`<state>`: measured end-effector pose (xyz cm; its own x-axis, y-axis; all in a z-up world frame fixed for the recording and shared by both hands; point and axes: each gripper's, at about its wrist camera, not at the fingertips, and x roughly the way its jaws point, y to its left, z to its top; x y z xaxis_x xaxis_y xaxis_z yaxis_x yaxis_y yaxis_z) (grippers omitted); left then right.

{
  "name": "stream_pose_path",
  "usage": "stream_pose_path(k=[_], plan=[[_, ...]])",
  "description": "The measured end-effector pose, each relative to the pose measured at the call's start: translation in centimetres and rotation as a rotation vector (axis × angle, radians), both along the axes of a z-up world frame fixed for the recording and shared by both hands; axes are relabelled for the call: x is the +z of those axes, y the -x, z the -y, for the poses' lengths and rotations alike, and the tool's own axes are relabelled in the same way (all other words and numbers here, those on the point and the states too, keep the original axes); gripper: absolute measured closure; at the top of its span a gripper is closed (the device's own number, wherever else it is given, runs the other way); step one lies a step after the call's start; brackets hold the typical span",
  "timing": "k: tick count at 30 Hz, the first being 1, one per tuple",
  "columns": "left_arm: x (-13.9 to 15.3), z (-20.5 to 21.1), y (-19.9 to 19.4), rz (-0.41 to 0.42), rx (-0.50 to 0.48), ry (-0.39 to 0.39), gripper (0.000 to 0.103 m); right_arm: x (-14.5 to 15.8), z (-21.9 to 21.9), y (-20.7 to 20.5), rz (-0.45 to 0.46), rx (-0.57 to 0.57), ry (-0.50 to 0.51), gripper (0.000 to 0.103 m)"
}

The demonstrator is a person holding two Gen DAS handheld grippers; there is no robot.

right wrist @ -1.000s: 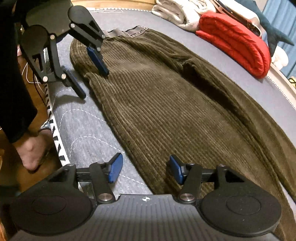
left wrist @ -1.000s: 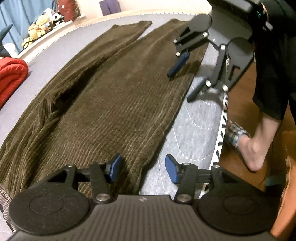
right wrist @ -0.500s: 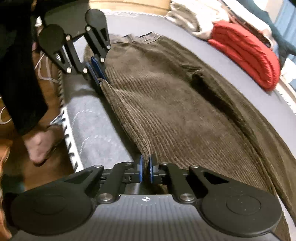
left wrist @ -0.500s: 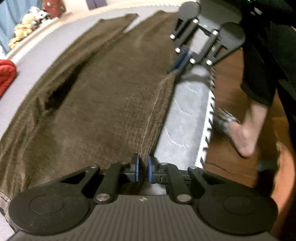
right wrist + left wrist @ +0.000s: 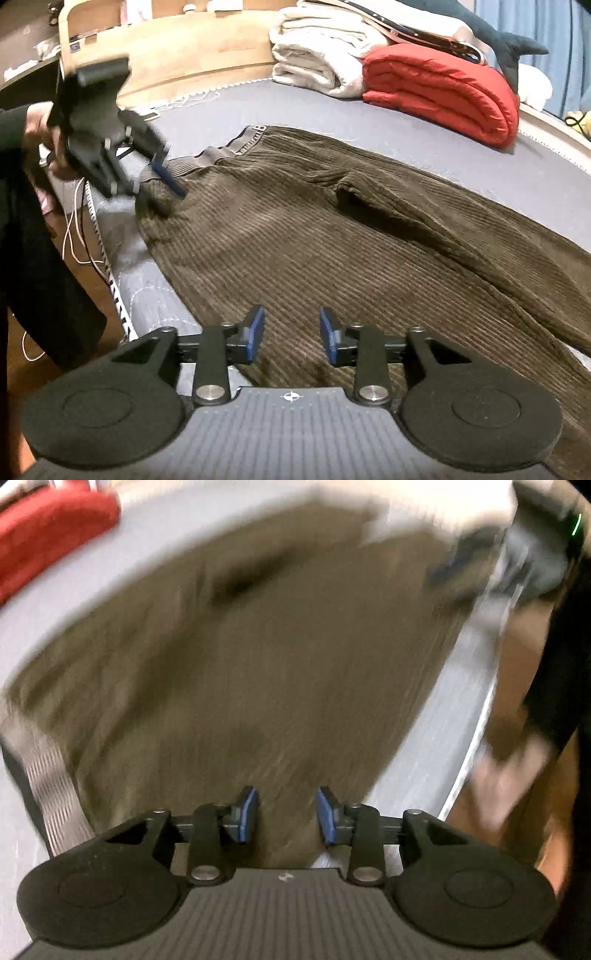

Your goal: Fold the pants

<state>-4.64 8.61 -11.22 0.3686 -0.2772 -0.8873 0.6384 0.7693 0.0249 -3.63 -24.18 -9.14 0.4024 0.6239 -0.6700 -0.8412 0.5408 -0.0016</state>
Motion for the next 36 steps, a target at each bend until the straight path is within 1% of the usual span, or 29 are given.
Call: stream_pose_path(k=[1,2,3,4,5,7,8,11,13,15,17,19,20,22,23,26,28,31,33,36], plan=[[0.4,-0.2,0.1,0.019,-0.009,0.013,0.063,-0.8,-0.6,-0.3,-0.018,0.003,0.064,0.054],[1.0,-0.3,0.0,0.028,0.008,0.026,0.063,-1.5,-1.1,-0.5,-0.020,0.005,0.131,0.054],[1.4,-0.6,-0.2,0.046,0.034,0.038,0.063,-2.4,-1.7,-0.3,0.021,0.001,0.214,0.054],[2.0,-0.8,-0.4,0.069,0.056,0.057,0.063,-2.8,-2.0,-0.2,0.058,0.000,0.249,0.054],[2.7,-1.1,-0.6,0.094,0.078,0.081,0.063,-2.7,-2.1,-0.3,0.062,0.000,0.242,0.054],[3.6,-1.4,-1.4,0.142,0.134,0.119,0.063,-1.8,-1.9,-1.0,0.032,-0.033,0.156,0.054],[4.1,-1.6,-1.9,0.162,0.171,0.136,0.063,-1.2,-1.8,-1.4,0.032,-0.064,0.109,0.054],[5.4,-2.0,-3.9,0.217,0.264,0.185,0.063,0.1,-1.9,-2.2,0.070,-0.164,-0.002,0.054],[6.1,-2.0,-5.2,0.249,0.302,0.223,0.063,1.1,-1.8,-2.7,0.110,-0.246,-0.081,0.052],[7.0,-2.2,-6.6,0.291,0.340,0.242,0.063,2.4,-1.5,-3.5,0.137,-0.330,-0.183,0.050],[7.4,-2.4,-8.3,0.308,0.371,0.263,0.063,3.7,-1.4,-4.1,0.163,-0.424,-0.306,0.049],[7.7,-2.8,-9.6,0.322,0.407,0.276,0.063,4.7,-1.3,-4.9,0.171,-0.495,-0.407,0.047],[7.9,-3.1,-10.2,0.332,0.425,0.279,0.063,5.0,-1.2,-5.4,0.173,-0.527,-0.437,0.046],[7.9,-3.9,-11.4,0.345,0.457,0.290,0.067,5.5,-1.3,-6.4,0.165,-0.575,-0.471,0.045],[7.9,-4.3,-11.9,0.353,0.466,0.288,0.069,5.7,-1.3,-6.8,0.152,-0.576,-0.479,0.044],[7.0,-6.0,-13.6,0.372,0.513,0.262,0.071,6.3,-1.2,-7.8,0.136,-0.581,-0.470,0.043],[6.3,-7.4,-14.7,0.375,0.555,0.242,0.071,6.1,-1.3,-8.5,0.111,-0.579,-0.468,0.041],[5.0,-8.8,-16.8,0.383,0.609,0.191,0.071,5.9,-1.7,-9.2,0.092,-0.562,-0.451,0.041],[4.3,-9.4,-18.1,0.389,0.625,0.155,0.071,6.0,-2.1,-9.3,0.080,-0.548,-0.443,0.041],[3.7,-9.9,-20.5,0.400,0.644,0.145,0.069,5.9,-2.4,-9.8,0.049,-0.535,-0.438,0.041]])
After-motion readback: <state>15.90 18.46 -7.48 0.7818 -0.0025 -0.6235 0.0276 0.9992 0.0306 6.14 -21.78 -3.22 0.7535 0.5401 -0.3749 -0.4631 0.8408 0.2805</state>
